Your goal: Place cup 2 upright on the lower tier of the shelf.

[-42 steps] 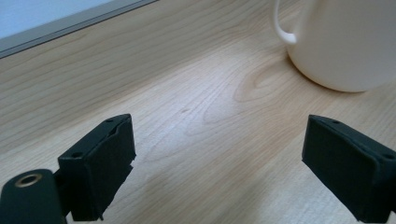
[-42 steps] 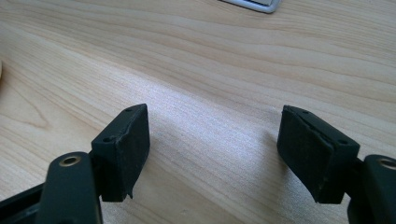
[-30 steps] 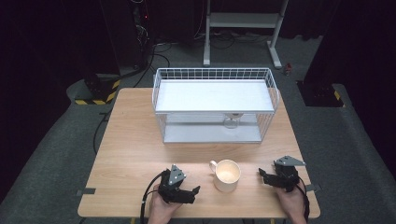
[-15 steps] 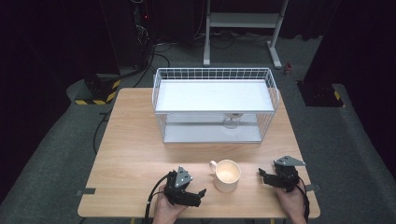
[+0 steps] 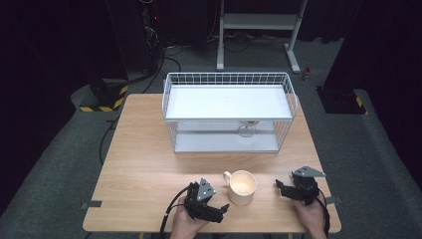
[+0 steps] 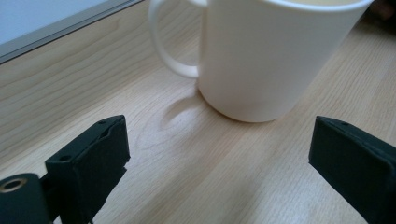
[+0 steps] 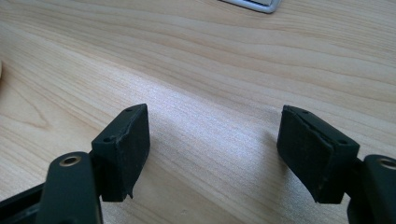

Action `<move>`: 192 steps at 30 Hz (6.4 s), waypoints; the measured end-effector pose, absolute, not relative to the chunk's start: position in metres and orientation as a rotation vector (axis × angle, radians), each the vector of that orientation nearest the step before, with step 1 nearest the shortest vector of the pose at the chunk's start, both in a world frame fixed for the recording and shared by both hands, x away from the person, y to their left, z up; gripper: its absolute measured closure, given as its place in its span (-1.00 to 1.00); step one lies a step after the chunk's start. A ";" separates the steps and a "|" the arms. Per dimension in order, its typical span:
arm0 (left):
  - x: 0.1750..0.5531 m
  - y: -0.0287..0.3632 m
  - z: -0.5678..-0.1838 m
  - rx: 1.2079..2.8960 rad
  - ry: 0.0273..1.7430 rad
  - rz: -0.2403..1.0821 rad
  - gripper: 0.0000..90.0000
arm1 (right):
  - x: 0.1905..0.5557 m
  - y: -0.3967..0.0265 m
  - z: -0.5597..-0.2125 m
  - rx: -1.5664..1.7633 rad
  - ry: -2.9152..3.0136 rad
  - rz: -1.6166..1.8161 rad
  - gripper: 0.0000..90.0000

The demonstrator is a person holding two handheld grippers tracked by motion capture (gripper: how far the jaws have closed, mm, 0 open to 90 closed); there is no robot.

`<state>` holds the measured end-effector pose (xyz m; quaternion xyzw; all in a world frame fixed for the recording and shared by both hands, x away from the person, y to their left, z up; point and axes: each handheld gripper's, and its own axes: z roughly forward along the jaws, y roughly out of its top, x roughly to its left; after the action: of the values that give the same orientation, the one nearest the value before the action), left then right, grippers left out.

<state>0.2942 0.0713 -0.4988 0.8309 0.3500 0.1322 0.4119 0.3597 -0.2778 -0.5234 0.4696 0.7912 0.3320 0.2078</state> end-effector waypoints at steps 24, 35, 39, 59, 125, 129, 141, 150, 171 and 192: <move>0.305 0.039 -0.496 2.120 0.823 0.313 -0.89 | 0.360 -0.278 -0.523 1.303 2.203 0.924 -0.43; 0.311 0.022 -0.494 2.147 0.799 0.341 -0.90 | 0.360 -0.278 -0.523 1.308 2.202 0.924 -0.43; 0.315 0.018 -0.495 2.134 0.813 0.337 -0.90 | 0.360 -0.278 -0.523 1.307 2.202 0.924 -0.43; 0.320 0.003 -0.495 2.117 0.829 0.373 -0.87 | 0.360 -0.278 -0.523 1.303 2.202 0.923 -0.43; 0.329 0.019 -0.479 2.067 0.862 0.412 -0.82 | 0.360 -0.277 -0.523 1.315 2.199 0.925 -0.43; 0.335 0.022 -0.477 2.067 0.862 0.414 -0.82 | 0.359 -0.277 -0.523 1.318 2.199 0.925 -0.43; 0.352 0.040 -0.470 2.033 0.901 0.432 -0.81 | 0.360 -0.277 -0.523 1.315 2.199 0.925 -0.43; 0.365 0.056 -0.455 1.994 0.927 0.470 -0.81 | 0.359 -0.277 -0.523 1.311 2.201 0.924 -0.43; 0.410 0.083 -0.462 1.957 1.096 0.627 -0.81 | 0.360 -0.277 -0.523 1.317 2.198 0.924 -0.43; 0.447 0.094 -0.477 1.887 1.212 0.641 -0.81 | 0.360 -0.277 -0.523 1.313 2.198 0.924 -0.43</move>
<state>0.4469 0.0940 -0.4771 0.7438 0.4775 0.2527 0.3935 0.3596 -0.2772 -0.5234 0.4717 0.7899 0.3321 0.2083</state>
